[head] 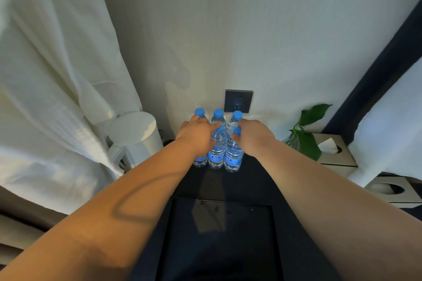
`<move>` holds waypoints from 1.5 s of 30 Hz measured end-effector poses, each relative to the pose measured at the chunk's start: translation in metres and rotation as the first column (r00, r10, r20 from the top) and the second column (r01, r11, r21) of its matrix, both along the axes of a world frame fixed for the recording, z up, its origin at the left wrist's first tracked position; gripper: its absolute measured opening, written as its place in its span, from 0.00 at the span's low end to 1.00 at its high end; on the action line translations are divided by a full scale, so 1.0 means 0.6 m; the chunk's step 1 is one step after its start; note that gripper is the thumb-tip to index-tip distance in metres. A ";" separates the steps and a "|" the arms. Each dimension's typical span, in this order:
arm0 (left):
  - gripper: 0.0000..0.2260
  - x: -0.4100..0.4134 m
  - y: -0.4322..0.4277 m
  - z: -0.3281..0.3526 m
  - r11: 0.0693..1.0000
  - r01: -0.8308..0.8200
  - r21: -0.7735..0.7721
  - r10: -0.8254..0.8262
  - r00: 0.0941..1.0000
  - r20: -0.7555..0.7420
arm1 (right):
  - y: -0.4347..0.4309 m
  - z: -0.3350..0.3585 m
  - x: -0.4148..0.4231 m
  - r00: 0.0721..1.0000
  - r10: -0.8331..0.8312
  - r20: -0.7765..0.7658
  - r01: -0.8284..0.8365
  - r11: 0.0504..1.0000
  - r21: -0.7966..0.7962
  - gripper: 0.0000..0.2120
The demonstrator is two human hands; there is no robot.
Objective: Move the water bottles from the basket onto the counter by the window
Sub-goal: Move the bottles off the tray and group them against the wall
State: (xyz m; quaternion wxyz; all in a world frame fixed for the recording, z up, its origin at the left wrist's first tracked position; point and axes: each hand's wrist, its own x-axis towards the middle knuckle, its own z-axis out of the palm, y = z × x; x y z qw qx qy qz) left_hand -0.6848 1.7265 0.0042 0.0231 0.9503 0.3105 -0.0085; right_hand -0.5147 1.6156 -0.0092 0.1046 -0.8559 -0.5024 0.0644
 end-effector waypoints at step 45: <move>0.13 0.027 0.004 0.022 0.994 0.027 0.105 -0.021 0.998 -0.058 | -0.005 -0.003 -0.003 1.000 0.020 0.022 -0.019 0.999 -0.029 0.20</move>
